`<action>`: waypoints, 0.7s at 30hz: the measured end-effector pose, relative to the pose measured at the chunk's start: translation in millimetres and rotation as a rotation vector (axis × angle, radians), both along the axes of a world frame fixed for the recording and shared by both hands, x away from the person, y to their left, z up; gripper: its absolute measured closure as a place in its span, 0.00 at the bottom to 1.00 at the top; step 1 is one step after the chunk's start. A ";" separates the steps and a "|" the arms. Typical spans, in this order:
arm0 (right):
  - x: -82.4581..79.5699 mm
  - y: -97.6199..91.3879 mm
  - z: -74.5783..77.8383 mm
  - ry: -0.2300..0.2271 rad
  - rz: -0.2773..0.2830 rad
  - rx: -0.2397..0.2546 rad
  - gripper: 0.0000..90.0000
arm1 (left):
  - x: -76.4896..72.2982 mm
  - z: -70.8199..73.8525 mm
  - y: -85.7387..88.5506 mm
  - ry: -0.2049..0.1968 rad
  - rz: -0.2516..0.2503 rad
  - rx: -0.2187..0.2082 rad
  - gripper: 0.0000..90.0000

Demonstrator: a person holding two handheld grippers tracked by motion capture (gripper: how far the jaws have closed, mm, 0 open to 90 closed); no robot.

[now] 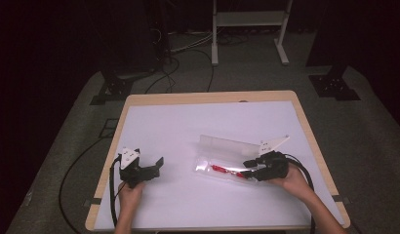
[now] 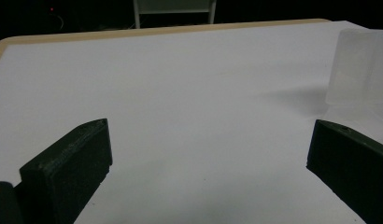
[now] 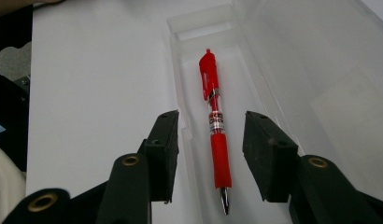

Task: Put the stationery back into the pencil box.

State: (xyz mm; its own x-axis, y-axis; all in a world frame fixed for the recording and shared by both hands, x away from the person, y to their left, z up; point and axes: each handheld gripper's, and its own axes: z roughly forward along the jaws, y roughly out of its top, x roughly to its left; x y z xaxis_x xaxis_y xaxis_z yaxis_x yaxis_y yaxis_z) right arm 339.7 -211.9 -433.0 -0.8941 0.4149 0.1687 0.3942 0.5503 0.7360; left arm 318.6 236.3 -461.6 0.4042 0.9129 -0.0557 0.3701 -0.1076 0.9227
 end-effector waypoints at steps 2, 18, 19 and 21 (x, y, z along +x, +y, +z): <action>-0.9 -2.6 1.5 0.000 -0.003 0.004 0.59 | 0.0 0.0 0.0 0.000 0.000 0.000 0.00; -10.3 -16.0 4.0 -0.008 -0.015 0.014 0.57 | -0.1 0.0 -0.2 -0.001 -0.001 0.001 0.00; -10.9 -17.4 3.5 -0.007 -0.016 0.012 0.57 | -0.1 -0.1 -0.3 -0.001 -0.001 0.001 0.00; -11.8 -20.4 2.2 -0.006 -0.022 0.013 0.57 | -0.2 -0.2 -0.6 -0.003 -0.001 0.000 0.00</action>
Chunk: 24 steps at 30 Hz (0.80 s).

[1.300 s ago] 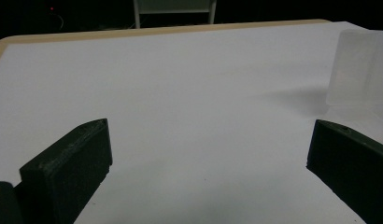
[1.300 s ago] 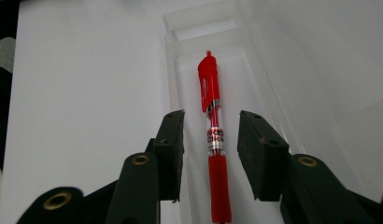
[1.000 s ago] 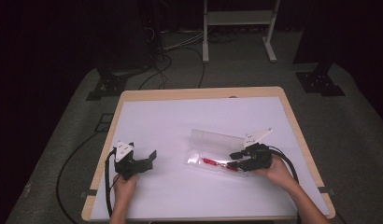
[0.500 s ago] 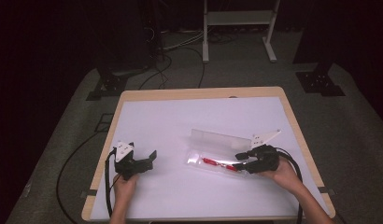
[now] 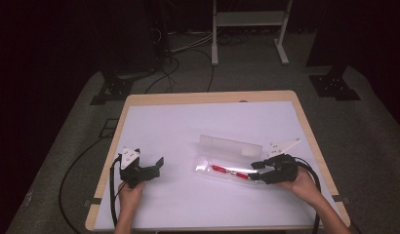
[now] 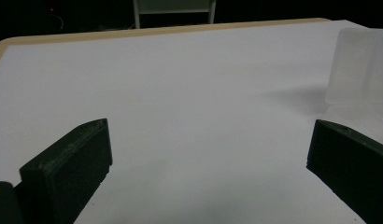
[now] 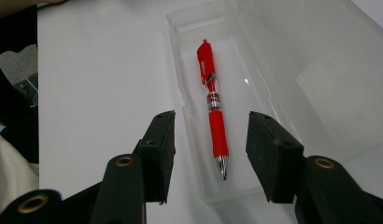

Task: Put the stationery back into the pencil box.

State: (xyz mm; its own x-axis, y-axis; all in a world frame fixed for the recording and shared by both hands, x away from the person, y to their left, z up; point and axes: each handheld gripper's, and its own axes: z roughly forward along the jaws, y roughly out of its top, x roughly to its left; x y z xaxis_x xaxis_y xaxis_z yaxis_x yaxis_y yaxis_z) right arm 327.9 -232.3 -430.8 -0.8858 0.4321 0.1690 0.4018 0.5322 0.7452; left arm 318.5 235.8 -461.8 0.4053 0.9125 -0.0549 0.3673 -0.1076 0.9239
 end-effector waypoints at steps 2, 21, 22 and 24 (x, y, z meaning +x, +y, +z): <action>-1.0 -3.4 -1.1 0.004 -0.002 0.000 0.57 | 0.0 -0.1 0.0 0.000 0.001 0.000 0.00; -8.7 -30.6 -5.7 0.007 -0.042 -0.013 0.56 | 0.0 0.0 -0.2 -0.003 -0.001 0.002 0.00; -9.2 -32.1 -6.6 0.007 -0.046 -0.012 0.56 | 0.0 0.0 -0.2 -0.003 -0.001 0.003 0.00; -10.2 -35.5 -7.6 0.010 -0.050 -0.015 0.56 | 0.0 0.0 -0.3 -0.003 0.000 0.002 0.00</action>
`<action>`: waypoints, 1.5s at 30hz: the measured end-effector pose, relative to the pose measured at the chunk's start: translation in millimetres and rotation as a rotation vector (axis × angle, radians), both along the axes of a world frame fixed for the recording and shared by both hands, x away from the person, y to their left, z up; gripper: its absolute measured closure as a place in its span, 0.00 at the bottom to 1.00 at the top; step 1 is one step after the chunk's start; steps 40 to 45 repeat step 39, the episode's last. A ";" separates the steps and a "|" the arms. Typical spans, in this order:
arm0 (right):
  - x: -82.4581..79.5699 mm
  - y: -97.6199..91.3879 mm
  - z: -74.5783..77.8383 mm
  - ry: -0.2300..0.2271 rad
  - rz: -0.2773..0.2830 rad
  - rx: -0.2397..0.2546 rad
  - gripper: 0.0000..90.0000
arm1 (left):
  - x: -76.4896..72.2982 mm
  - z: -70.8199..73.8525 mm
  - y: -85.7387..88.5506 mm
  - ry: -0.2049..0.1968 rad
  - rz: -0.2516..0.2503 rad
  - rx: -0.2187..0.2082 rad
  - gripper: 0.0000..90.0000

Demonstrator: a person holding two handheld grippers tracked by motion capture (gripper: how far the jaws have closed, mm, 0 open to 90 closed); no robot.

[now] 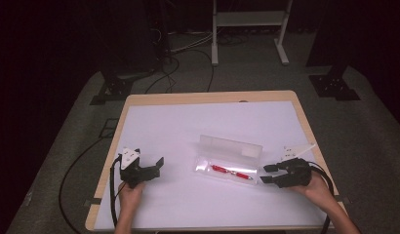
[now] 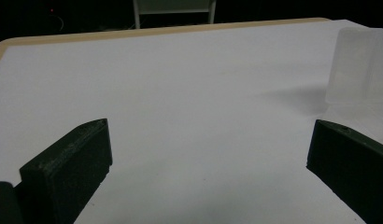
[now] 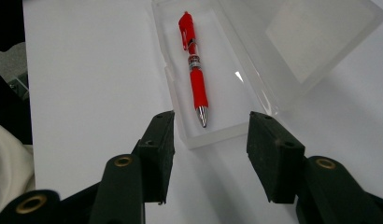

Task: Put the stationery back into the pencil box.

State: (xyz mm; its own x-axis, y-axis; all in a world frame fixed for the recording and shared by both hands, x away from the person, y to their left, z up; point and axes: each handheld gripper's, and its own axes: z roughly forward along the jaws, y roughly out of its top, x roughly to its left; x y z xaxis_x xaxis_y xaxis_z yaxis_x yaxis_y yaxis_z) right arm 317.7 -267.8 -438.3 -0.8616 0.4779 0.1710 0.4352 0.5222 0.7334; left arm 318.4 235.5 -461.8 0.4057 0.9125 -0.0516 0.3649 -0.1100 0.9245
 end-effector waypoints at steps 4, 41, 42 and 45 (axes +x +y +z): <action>-1.9 -6.0 -1.9 0.005 -0.009 -0.004 0.56 | 0.0 0.0 0.0 0.000 0.000 0.002 0.00; -44.6 -45.0 -19.2 0.005 -0.103 0.158 0.45 | 0.9 0.0 -0.1 0.002 0.003 0.002 0.00; -44.6 -45.0 -19.2 0.005 -0.103 0.158 0.45 | 0.9 0.0 -0.1 0.002 0.003 0.002 0.00; -44.6 -45.0 -19.2 0.005 -0.103 0.158 0.45 | 0.9 0.0 -0.1 0.002 0.003 0.002 0.00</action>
